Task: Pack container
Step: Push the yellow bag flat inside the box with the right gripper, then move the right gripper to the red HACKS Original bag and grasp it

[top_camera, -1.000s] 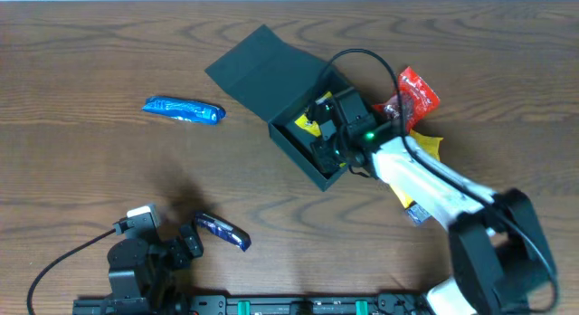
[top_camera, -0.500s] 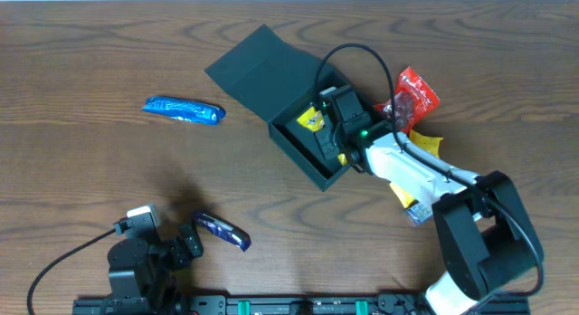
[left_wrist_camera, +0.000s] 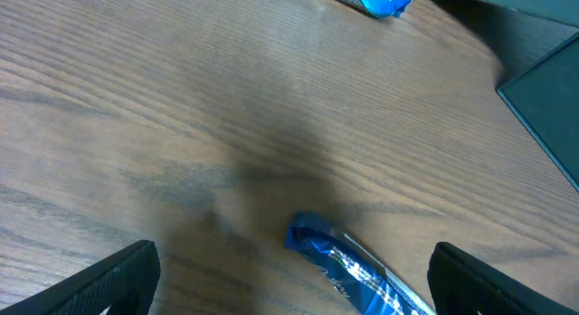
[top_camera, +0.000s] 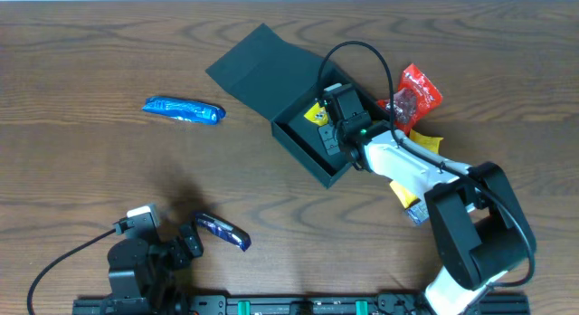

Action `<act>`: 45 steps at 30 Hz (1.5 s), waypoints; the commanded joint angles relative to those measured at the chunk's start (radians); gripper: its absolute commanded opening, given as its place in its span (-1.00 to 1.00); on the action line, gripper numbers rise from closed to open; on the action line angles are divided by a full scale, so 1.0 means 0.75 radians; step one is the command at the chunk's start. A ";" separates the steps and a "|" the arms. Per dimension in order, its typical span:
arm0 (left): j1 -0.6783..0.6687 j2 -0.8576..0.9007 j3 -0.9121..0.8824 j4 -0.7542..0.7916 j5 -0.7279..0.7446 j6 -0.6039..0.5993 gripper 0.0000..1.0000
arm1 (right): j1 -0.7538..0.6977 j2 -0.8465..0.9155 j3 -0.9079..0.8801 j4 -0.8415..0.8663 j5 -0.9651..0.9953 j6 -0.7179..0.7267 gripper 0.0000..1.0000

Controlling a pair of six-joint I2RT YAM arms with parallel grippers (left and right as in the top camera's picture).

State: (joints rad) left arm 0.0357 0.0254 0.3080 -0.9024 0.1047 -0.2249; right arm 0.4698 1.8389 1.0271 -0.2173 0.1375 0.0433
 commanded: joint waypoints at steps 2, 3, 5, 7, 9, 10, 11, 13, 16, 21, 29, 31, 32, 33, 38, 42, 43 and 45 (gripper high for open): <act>0.005 -0.002 -0.020 -0.082 -0.004 0.011 0.91 | 0.038 -0.085 0.020 -0.004 -0.140 0.041 -0.97; 0.005 -0.002 -0.020 -0.082 -0.004 0.011 0.91 | 0.044 -0.108 0.024 -0.008 -0.153 0.041 -0.97; 0.005 -0.002 -0.020 -0.082 -0.004 0.011 0.91 | 0.057 -0.170 0.037 -0.024 -0.159 0.041 -0.97; 0.005 -0.002 -0.020 -0.082 -0.004 0.011 0.91 | 0.066 -0.229 0.048 -0.040 -0.153 0.040 -0.97; 0.005 -0.002 -0.020 -0.082 -0.004 0.011 0.91 | 0.069 -0.277 0.052 -0.053 -0.100 0.041 -0.97; 0.005 -0.002 -0.020 -0.082 -0.004 0.011 0.91 | 0.070 -0.302 0.052 -0.061 -0.036 0.041 -0.98; 0.005 -0.002 -0.020 -0.082 -0.004 0.011 0.91 | 0.070 -0.319 0.052 -0.064 0.043 0.040 -0.98; 0.005 -0.002 -0.020 -0.082 -0.004 0.011 0.91 | 0.058 -0.339 0.052 -0.061 0.224 0.034 -0.97; 0.005 -0.002 -0.020 -0.082 -0.004 0.011 0.91 | -0.017 -0.351 0.052 -0.075 0.280 0.047 -0.97; 0.005 -0.002 -0.020 -0.082 -0.004 0.011 0.91 | -0.187 -0.433 0.052 -0.185 0.132 0.504 -0.73; 0.005 -0.002 -0.020 -0.082 -0.004 0.011 0.91 | -0.461 -0.410 0.052 -0.269 0.024 1.122 0.80; 0.005 -0.002 -0.020 -0.082 -0.004 0.011 0.91 | -0.506 -0.363 0.052 -0.256 0.022 1.303 0.79; 0.005 -0.002 -0.020 -0.082 -0.004 0.011 0.91 | -0.518 -0.349 0.052 -0.251 0.030 1.348 0.84; 0.005 -0.002 -0.020 -0.082 -0.004 0.011 0.91 | -0.531 -0.335 0.052 -0.243 0.031 1.383 0.88; 0.005 -0.002 -0.020 -0.082 -0.004 0.011 0.91 | -0.570 -0.234 0.052 -0.175 0.008 1.507 0.98; 0.005 -0.002 -0.021 -0.082 -0.004 0.011 0.91 | -0.569 -0.167 0.052 -0.165 -0.031 1.654 0.99; 0.005 -0.002 -0.020 -0.082 -0.004 0.011 0.91 | -0.570 -0.156 0.052 -0.164 -0.032 1.686 0.98; 0.005 -0.002 -0.020 -0.082 -0.004 0.011 0.91 | -0.570 -0.137 0.052 -0.151 -0.031 1.719 0.99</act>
State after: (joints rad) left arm 0.0360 0.0254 0.3080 -0.9024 0.1047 -0.2249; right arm 0.0479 1.7210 1.0527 -0.3386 0.1196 1.2411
